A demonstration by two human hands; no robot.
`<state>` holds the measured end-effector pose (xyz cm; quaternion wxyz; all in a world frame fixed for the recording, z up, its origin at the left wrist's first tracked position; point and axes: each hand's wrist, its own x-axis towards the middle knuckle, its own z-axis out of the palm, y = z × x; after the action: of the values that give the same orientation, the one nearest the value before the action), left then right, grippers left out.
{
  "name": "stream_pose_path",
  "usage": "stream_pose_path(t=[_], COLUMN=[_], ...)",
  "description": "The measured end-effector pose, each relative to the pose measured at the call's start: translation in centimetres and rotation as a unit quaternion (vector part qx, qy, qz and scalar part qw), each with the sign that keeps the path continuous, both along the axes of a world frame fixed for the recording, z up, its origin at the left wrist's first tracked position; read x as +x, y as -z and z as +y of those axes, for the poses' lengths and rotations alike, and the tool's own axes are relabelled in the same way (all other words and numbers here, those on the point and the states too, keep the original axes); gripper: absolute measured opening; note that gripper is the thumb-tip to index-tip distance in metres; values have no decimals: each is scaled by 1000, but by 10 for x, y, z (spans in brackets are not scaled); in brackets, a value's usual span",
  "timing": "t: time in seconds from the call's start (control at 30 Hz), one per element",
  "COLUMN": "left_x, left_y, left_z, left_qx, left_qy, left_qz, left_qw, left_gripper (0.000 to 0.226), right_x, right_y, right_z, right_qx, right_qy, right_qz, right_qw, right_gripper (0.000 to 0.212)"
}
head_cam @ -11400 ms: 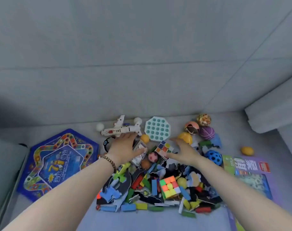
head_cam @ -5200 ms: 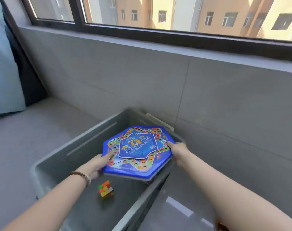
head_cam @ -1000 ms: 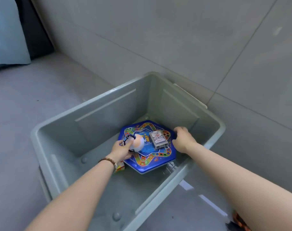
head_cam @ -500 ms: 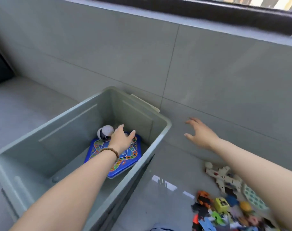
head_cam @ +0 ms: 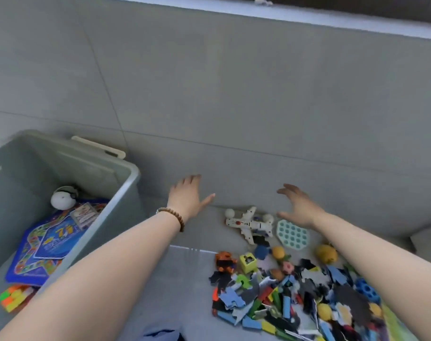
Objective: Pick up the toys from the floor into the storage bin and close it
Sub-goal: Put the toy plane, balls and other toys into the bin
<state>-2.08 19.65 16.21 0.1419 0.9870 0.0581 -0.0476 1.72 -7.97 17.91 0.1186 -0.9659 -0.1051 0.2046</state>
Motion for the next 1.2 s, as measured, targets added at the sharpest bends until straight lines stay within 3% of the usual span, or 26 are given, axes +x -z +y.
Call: stream_pose_path(t=[0.2,0.33,0.4,0.5,0.67,0.77,0.83,0.93,1.03,1.13,1.17,1.2], left_x=[36,56,59,62,70,72,72,72,74,72,70,68], left_y=[73,127,156,195,220,229,234,227,213,199,197,195], left_z=[-49,-78,-89,-102,-114,-116,-120,-129,-135,-135,-133,-129], left_qx=[-43,-174,-233,-308,-387,-410,-441,-506,-582,-628,-639,-639], left_qy=[60,-4,-49,-109,-202,-239,-273,-305,-310,-254,-232,-218], left_qz=[176,244,265,256,221,198,161,97,82,148,160,160], left_qw=[982,954,934,910,872,858,839,801,747,720,716,720], left_gripper=[77,67,72,85,85,94,89,63,38,48,50,51], right_x=[10,18,22,28,45,51,52,51,45,33,28,22], right_y=[88,150,178,207,231,240,244,239,220,204,198,196], right_z=[-42,-52,-54,-51,-39,-35,-36,-38,-40,-44,-44,-45], right_qx=[64,151,185,241,349,362,368,406,440,491,496,481], right_qy=[91,210,256,300,376,381,381,394,397,380,360,325], right_qz=[112,178,202,214,188,195,175,179,207,276,304,319], right_qw=[988,949,927,898,837,828,830,805,778,734,729,749], right_gripper=[71,65,73,77,62,54,45,43,31,26,26,26])
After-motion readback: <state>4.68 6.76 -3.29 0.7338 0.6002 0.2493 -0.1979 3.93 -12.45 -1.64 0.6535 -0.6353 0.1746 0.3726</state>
